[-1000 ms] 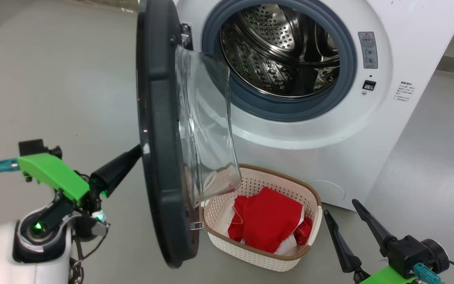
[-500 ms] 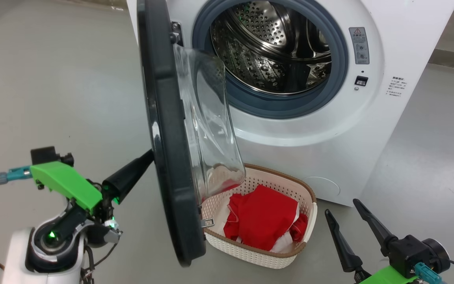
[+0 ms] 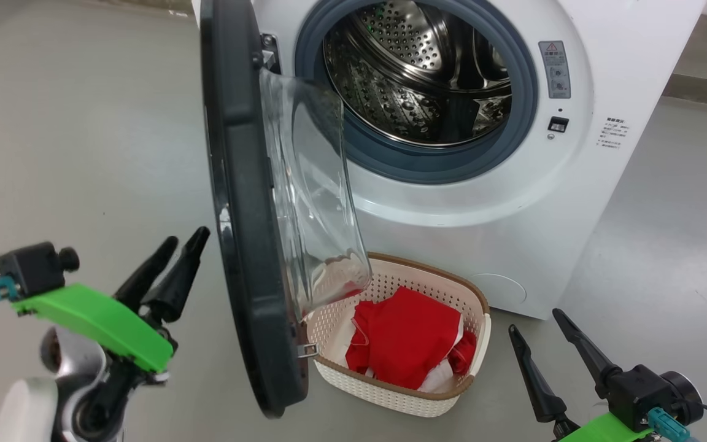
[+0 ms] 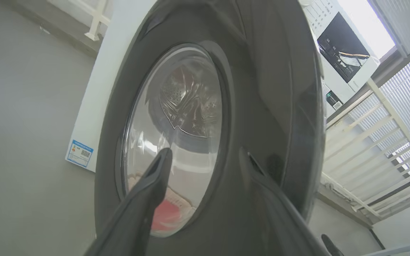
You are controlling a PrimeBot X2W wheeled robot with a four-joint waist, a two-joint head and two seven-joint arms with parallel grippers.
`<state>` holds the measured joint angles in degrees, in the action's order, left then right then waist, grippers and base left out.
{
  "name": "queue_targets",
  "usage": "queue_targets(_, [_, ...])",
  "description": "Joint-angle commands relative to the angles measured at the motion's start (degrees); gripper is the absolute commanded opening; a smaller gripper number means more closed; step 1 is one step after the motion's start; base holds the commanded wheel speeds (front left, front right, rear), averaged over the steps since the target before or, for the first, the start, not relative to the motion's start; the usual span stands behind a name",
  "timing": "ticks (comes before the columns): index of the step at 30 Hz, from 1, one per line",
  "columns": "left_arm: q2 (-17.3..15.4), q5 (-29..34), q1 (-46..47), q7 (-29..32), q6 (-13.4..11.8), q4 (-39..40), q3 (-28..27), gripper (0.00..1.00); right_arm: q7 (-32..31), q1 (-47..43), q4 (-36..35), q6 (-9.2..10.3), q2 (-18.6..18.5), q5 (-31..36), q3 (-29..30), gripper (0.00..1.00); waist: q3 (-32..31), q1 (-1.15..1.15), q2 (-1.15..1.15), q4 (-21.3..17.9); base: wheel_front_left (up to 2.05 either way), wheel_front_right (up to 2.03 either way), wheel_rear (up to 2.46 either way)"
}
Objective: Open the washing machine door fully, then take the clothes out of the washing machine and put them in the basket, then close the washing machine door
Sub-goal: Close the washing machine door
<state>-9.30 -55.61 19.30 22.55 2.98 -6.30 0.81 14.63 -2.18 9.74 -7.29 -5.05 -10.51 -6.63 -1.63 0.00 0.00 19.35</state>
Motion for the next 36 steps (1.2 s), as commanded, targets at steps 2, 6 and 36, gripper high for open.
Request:
queue_targets(2, [-4.05, 7.71, -0.36, -5.68, 1.54, 2.32, 0.00, 1.00, 0.37, 2.25, -1.29, -0.20, -0.26, 0.44, -1.36, 1.00, 0.07, 0.00, 0.00, -0.23, 0.00, 0.00, 0.00])
queue_targets(6, [-5.61, 18.16, -2.41, -15.48, 1.48, 2.21, 2.16, 1.00, 0.37, 2.01, -1.24, -0.20, -0.12, 0.55, -1.05, 1.00, -0.23, 0.00, 0.00, -0.45, 0.00, 0.00, 0.00])
queue_targets(36, [-3.90, 37.14, -12.66, -37.11, -7.68, -3.07, 5.96, 1.00, 0.37, 1.12, -1.86, -0.20, 1.43, 2.00, -0.13, 1.00, -0.80, 0.00, 0.00, -1.59, 0.00, 0.00, 0.00])
